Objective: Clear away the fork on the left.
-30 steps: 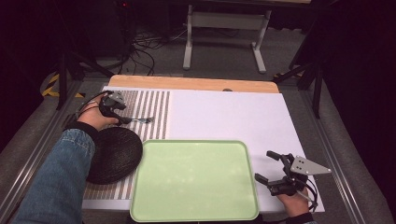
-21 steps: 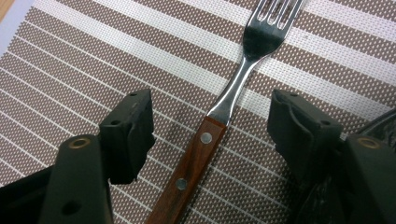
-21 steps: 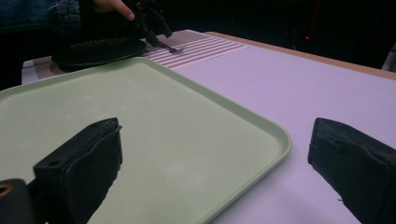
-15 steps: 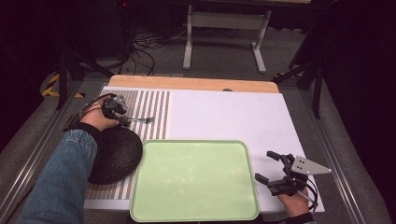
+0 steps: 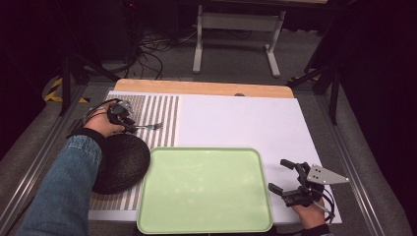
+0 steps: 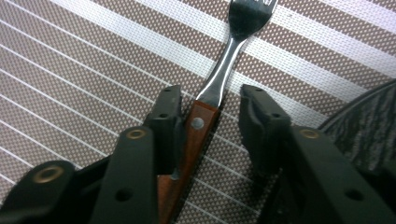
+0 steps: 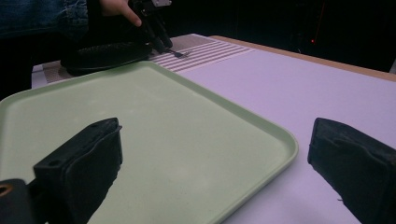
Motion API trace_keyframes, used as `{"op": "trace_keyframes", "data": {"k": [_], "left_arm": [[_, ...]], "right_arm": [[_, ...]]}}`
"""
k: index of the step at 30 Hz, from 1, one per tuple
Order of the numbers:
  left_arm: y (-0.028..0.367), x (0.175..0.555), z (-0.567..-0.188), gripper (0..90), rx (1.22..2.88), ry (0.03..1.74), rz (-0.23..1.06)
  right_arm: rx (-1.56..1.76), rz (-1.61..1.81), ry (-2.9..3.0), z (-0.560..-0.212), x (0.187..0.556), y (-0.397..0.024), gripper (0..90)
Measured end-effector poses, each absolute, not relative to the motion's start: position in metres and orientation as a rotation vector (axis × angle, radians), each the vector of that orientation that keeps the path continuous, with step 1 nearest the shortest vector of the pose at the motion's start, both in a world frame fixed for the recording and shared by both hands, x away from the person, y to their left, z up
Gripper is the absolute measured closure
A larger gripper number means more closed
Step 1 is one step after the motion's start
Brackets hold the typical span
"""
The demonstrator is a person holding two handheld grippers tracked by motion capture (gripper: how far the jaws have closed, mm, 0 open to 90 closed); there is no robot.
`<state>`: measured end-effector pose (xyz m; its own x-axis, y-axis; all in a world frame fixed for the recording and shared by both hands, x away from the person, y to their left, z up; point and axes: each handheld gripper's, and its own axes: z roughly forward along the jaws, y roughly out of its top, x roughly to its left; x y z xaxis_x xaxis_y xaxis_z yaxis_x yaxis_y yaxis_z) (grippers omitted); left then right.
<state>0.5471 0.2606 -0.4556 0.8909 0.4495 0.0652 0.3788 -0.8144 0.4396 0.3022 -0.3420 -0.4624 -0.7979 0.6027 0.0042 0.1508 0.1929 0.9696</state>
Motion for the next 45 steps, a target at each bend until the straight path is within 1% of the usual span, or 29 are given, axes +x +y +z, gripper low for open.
{"op": "trace_keyframes", "data": {"k": [4, 8, 9, 10, 12, 19, 24, 27, 29, 35, 45], "left_arm": [[0.257, 0.546, -0.454, 73.0, 2.67, 0.604, 0.219], [0.256, 0.545, -0.452, 74.4, 2.708, 0.593, 0.231], [0.255, 0.544, -0.45, 77.0, 2.742, 0.594, 0.229], [0.255, 0.544, -0.45, 77.6, 2.742, 0.594, 0.229], [0.253, 0.542, -0.449, 77.7, 2.781, 0.592, 0.248], [0.248, 0.54, -0.448, 77.9, 2.821, 0.551, 0.293], [0.248, 0.541, -0.447, 78.0, 2.838, 0.571, 0.303], [0.248, 0.539, -0.443, 78.0, 2.832, 0.618, 0.327], [0.249, 0.539, -0.441, 78.0, 2.825, 0.623, 0.327], [0.252, 0.535, -0.429, 78.0, 2.816, 0.644, 0.391], [0.251, 0.526, -0.411, 78.1, 2.787, 0.686, 0.372]], "right_arm": [[0.71, 1.647, 2.097, -0.463, 0.302, -0.343, 3.7], [0.711, 1.651, 2.098, -0.463, 0.302, -0.343, 3.8], [0.711, 1.653, 2.099, -0.463, 0.302, -0.343, 3.8], [0.711, 1.653, 2.099, -0.463, 0.302, -0.343, 3.8], [0.712, 1.66, 2.098, -0.463, 0.302, -0.343, 3.8], [0.713, 1.662, 2.095, -0.463, 0.302, -0.343, 3.8], [0.712, 1.661, 2.094, -0.463, 0.302, -0.343, 3.8], [0.712, 1.661, 2.092, -0.463, 0.302, -0.343, 3.8], [0.712, 1.661, 2.091, -0.463, 0.302, -0.343, 3.8], [0.71, 1.66, 2.09, -0.462, 0.303, -0.343, 3.8], [0.704, 1.656, 2.093, -0.462, 0.304, -0.341, 3.8]]}}
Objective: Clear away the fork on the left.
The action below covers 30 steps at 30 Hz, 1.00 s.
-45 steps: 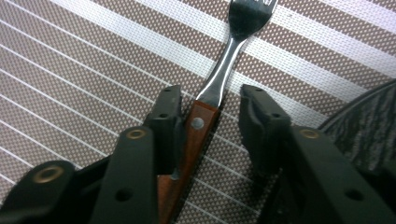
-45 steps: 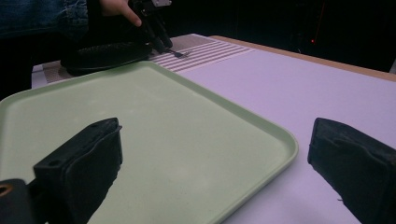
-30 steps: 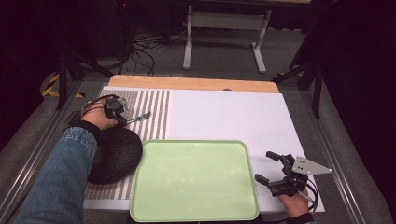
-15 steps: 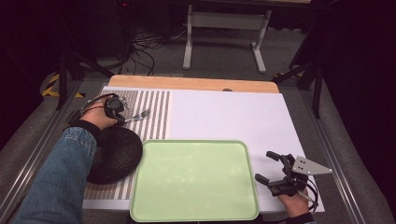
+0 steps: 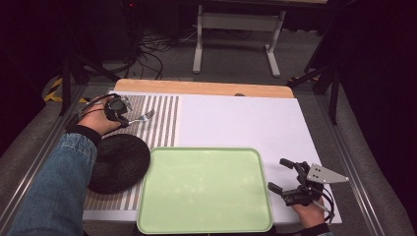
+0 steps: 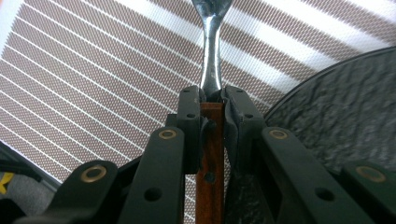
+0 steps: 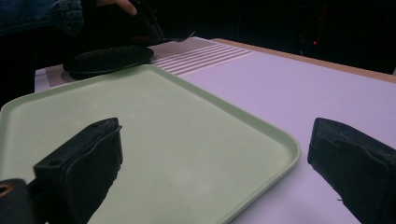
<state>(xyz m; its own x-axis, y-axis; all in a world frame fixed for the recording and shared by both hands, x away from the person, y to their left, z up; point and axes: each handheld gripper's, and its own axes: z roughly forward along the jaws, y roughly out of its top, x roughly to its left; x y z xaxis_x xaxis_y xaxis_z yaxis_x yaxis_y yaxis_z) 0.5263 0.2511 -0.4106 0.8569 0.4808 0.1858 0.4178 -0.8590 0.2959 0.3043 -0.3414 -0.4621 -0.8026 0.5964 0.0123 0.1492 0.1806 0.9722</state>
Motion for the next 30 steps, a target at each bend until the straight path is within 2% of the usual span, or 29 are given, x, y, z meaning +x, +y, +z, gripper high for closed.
{"op": "trace_keyframes", "data": {"k": [14, 30], "left_arm": [[0.236, 0.498, -0.375, 78.0, 2.64, 0.785, 0.327], [0.218, 0.46, -0.357, 78.0, 2.52, 0.898, 0.221]], "right_arm": [[0.694, 1.656, 2.096, -0.461, 0.308, -0.339, 3.8], [0.678, 1.667, 2.097, -0.459, 0.315, -0.335, 3.9]]}}
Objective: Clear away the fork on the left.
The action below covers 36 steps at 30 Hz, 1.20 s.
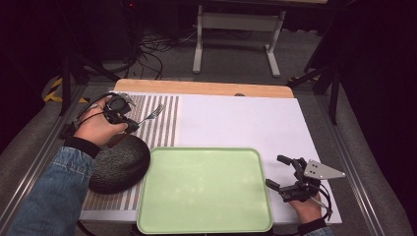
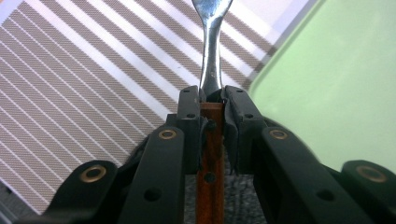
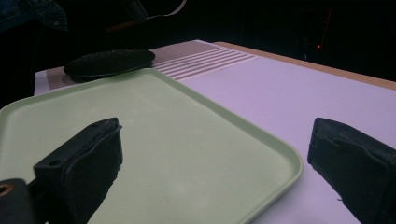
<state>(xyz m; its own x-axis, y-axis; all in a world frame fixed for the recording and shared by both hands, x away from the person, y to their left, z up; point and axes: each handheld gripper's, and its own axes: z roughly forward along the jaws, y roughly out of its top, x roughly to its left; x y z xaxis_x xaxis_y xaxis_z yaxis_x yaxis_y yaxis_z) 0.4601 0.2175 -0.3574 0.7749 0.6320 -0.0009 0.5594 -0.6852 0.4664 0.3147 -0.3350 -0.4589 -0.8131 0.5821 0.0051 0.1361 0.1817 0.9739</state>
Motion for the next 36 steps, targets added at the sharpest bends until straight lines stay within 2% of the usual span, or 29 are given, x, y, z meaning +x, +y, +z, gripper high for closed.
{"op": "trace_keyframes", "data": {"k": [13, 25, 36], "left_arm": [[0.208, 0.43, -0.359, 78.0, 2.394, 0.953, 0.131], [0.193, 0.399, -0.375, 77.9, 2.292, 0.972, -0.057], [0.182, 0.375, -0.391, 78.0, 2.222, 0.94, -0.113]], "right_arm": [[0.659, 1.675, 2.104, -0.457, 0.32, -0.33, 3.9], [0.658, 1.672, 2.104, -0.457, 0.32, -0.33, 3.9], [0.656, 1.668, 2.106, -0.457, 0.32, -0.33, 3.9]]}}
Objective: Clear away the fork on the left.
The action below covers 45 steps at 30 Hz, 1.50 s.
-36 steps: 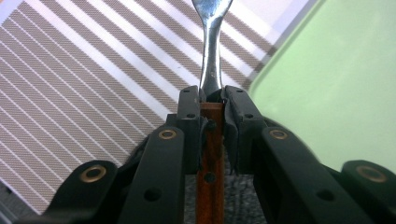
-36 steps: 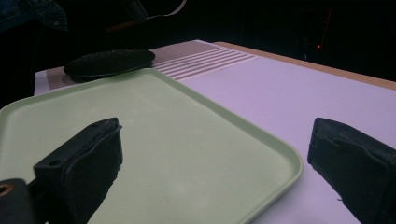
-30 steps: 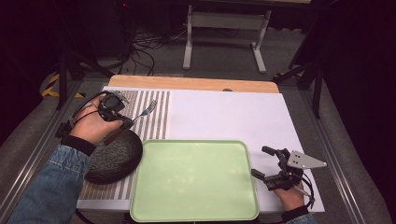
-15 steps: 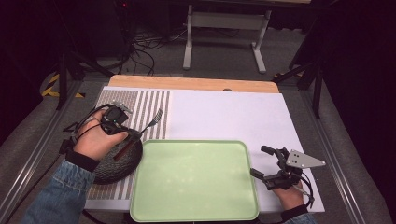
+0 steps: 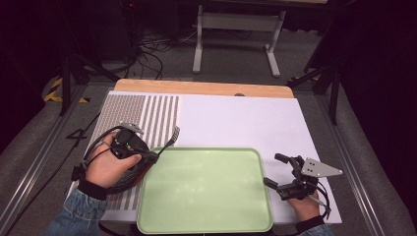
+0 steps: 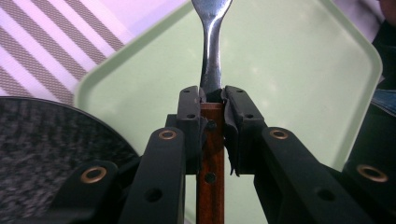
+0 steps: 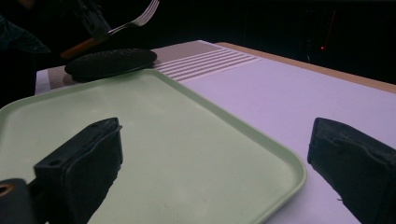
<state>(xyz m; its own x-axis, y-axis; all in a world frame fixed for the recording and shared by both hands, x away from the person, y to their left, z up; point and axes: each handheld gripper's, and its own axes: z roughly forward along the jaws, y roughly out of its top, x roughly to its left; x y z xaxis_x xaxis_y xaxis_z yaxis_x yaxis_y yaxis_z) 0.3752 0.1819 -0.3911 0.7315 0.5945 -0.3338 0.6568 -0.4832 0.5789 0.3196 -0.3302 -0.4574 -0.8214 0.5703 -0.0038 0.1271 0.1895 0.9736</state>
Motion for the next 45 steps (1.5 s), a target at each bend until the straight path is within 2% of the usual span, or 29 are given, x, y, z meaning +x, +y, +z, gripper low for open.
{"op": "trace_keyframes", "data": {"k": [17, 45], "left_arm": [[0.171, 0.356, -0.414, 77.9, 2.198, 0.954, -0.198], [0.141, 0.352, -0.445, 77.9, 2.319, 0.997, -0.263]], "right_arm": [[0.652, 1.661, 2.109, -0.457, 0.318, -0.33, 3.9], [0.65, 1.654, 2.111, -0.457, 0.317, -0.33, 3.9]]}}
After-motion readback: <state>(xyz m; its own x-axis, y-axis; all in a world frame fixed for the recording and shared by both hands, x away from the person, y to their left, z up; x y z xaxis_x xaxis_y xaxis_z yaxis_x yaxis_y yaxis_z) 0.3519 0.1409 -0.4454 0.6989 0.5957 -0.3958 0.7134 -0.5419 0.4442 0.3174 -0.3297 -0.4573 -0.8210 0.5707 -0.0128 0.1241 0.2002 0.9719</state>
